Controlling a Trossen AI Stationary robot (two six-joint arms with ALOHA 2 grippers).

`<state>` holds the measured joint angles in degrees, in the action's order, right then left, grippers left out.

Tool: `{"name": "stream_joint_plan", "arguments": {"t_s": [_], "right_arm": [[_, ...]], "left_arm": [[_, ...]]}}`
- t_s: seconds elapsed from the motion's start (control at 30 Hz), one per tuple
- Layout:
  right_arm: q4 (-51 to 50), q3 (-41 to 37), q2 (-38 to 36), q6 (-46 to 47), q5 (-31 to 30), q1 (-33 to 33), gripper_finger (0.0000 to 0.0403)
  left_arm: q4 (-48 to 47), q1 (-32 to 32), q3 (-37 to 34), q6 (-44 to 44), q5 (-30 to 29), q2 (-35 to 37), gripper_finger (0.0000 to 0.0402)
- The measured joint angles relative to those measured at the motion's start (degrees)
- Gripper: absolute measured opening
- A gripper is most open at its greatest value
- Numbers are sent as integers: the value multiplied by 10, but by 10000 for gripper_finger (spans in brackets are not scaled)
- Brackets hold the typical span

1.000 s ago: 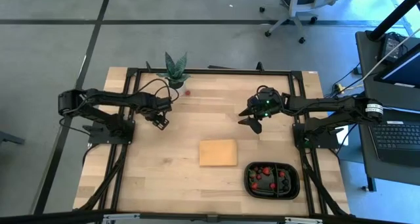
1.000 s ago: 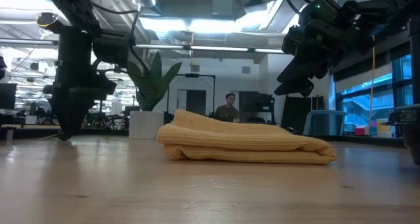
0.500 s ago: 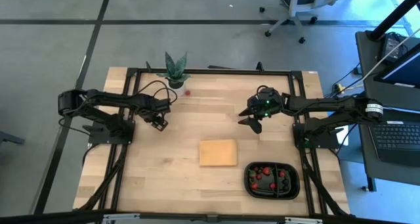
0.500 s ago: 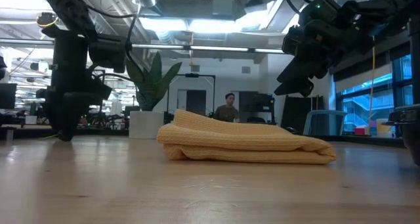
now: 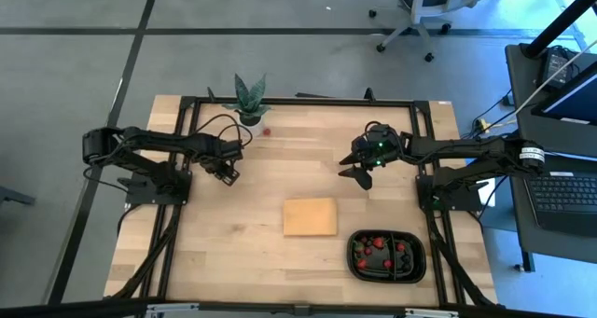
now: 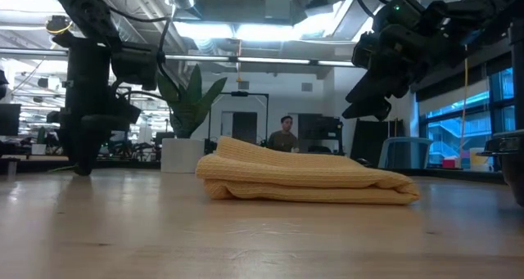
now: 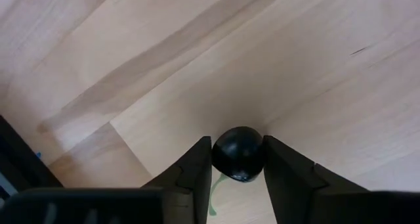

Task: Pick and placing Produce into tupperware
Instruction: Put the black cherry into the black container

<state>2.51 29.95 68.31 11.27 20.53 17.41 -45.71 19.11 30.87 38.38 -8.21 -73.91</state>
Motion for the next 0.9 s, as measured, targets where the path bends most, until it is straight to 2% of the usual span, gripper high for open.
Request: {"name": "stream_joint_plan", "arguments": {"t_s": [0.1,0.2,0.43,0.53,0.63,0.77,0.9], "right_arm": [[0,0,0,0,0,0,225],[0,0,0,0,0,0,225],[0,0,0,1,0,0,225],[0,0,0,1,0,0,225],[0,0,0,2,0,0,225],[0,0,0,1,0,0,225],[0,0,0,1,0,0,225]], "left_arm": [[0,0,0,-6,3,0,113],[0,0,3,-16,45,0,121],[8,0,40,-70,222,0,112],[40,-3,55,-89,305,0,112],[119,-18,61,-101,365,0,119],[280,-50,62,-123,424,0,120],[444,-83,62,-132,448,0,117]]}}
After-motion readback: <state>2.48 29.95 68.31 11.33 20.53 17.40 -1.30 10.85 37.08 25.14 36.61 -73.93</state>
